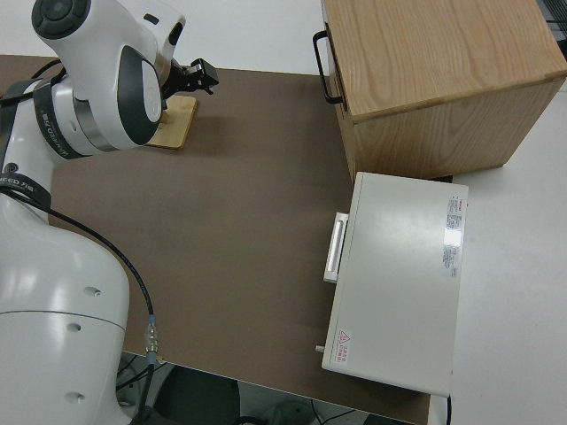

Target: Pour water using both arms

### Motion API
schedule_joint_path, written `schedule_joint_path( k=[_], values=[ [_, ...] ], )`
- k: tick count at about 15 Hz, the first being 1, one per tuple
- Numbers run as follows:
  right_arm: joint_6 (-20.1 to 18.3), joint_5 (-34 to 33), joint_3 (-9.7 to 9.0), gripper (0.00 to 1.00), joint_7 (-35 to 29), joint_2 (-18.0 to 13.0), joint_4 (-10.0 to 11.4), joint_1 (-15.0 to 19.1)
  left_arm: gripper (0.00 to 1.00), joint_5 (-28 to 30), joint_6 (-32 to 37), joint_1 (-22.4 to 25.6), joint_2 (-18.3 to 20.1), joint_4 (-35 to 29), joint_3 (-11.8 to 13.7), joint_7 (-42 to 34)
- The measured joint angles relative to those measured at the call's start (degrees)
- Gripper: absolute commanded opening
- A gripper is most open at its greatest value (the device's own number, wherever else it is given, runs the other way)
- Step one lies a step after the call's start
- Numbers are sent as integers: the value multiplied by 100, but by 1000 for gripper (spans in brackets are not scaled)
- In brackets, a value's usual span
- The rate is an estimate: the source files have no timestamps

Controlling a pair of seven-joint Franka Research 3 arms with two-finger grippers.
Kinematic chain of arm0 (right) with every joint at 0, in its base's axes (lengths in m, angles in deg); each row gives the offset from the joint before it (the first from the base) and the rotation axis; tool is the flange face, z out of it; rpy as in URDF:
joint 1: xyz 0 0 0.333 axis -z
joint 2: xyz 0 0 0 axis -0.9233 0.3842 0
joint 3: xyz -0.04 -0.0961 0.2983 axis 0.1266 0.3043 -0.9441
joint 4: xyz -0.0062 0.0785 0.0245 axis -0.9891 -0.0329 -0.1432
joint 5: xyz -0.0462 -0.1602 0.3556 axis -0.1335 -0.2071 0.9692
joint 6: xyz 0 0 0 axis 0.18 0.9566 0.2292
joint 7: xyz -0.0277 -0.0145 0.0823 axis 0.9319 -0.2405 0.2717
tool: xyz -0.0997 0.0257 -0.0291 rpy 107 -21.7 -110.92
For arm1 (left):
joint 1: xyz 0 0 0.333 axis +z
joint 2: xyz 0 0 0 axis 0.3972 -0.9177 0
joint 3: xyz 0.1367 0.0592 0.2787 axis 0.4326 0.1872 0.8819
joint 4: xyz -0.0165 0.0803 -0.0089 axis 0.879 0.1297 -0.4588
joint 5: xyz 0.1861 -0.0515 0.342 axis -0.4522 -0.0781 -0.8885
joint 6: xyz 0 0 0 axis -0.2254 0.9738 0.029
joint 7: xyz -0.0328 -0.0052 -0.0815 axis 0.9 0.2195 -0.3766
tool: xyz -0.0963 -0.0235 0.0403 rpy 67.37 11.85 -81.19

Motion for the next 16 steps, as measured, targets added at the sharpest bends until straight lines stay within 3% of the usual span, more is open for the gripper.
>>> schedule_joint_path(
  k=[3,5,9,16],
  values=[
    [671,0,-82,985,0,-52,488,-51,1000,0,-207,16,-138,3,286,-426],
    [962,-1,-181,985,5,-93,694,-58,1000,41,-302,74,-202,8,394,-598],
    [1500,-240,-398,985,25,-83,860,-75,1000,304,-676,571,-303,9,431,-1184],
    [1806,-989,-533,981,171,341,860,-286,1000,879,-1587,1178,-572,7,436,-1908]
  ],
)
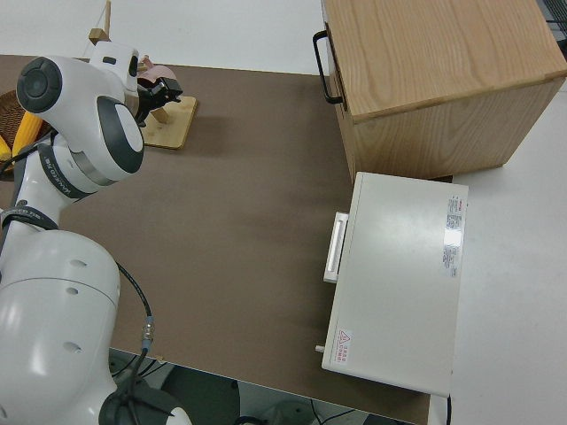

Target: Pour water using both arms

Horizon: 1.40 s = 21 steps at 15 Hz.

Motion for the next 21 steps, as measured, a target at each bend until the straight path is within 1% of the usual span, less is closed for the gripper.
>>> schedule_joint_path(
  k=[2,3,4,5,6,9,11,13,17,21],
  values=[
    [189,-302,-20,981,103,211,-31,-80,1000,158,-318,82,-82,0,-3,-54],
    [225,-385,-22,981,165,277,-62,-98,1000,209,-462,107,-120,0,-5,-105],
    [244,-424,-22,981,338,345,-140,-111,1000,256,-630,127,-167,-1,-4,-157],
    [245,-433,-20,981,602,414,-251,-114,1000,298,-772,134,-222,-2,-2,-185],
    [245,-433,-12,981,909,506,-424,-114,1000,392,-924,135,-299,-3,-3,-205],
    [244,-444,2,981,1257,729,-831,-114,1000,878,-1182,156,-464,-4,-2,-251],
    [242,-497,5,981,1329,837,-981,-114,1000,1095,-1306,200,-528,-4,-7,-275],
    [242,-548,4,981,1336,955,-1089,-114,1000,1443,-1395,245,-593,-5,-7,-311],
    [242,-553,-2,979,1344,1250,-1353,-168,1000,2007,-1628,341,-751,-5,-8,-541],
    [242,-555,1,952,1346,1512,-1616,-204,1000,2556,-1929,366,-916,-9,-8,-873]
  ],
)
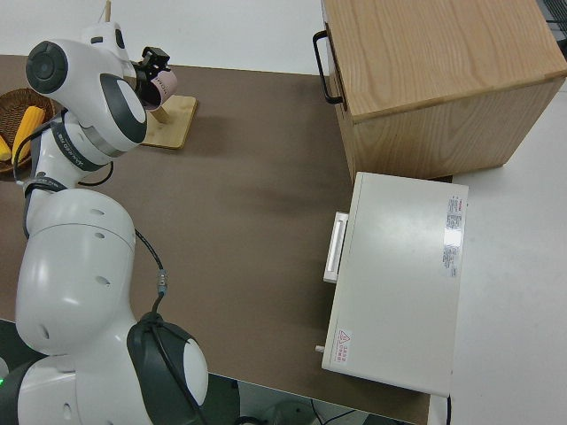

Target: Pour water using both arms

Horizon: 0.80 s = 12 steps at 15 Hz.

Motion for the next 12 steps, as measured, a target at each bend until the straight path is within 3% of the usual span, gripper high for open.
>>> schedule_joint_path(
  k=[7,12],
  values=[
    [0,0,36,895,-28,356,-359,-92,1000,487,-484,-1,-227,-8,-42,-420],
    [0,0,214,839,-159,638,-657,-265,1000,853,-632,-1,-313,-13,-49,-621]
  ],
)
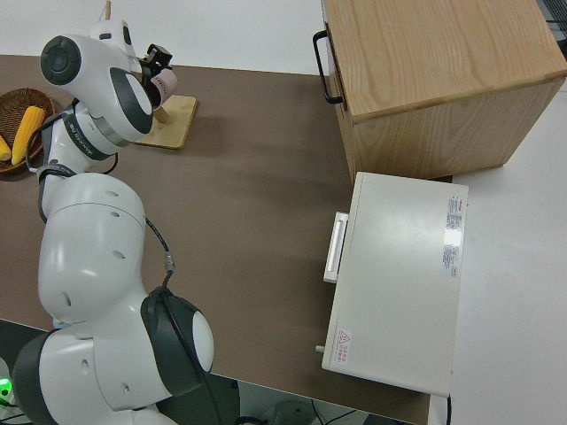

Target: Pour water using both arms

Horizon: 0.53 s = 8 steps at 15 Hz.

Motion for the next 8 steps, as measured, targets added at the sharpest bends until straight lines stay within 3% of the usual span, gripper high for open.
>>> schedule_joint_path(
  k=[3,8],
  values=[
    [0,0,94,781,-100,127,-113,-141,1000,101,-21,0,-34,-1,-2,-22],
    [0,0,112,538,-109,170,-165,-148,1000,144,-26,-5,-63,-31,-37,-22]
  ],
)
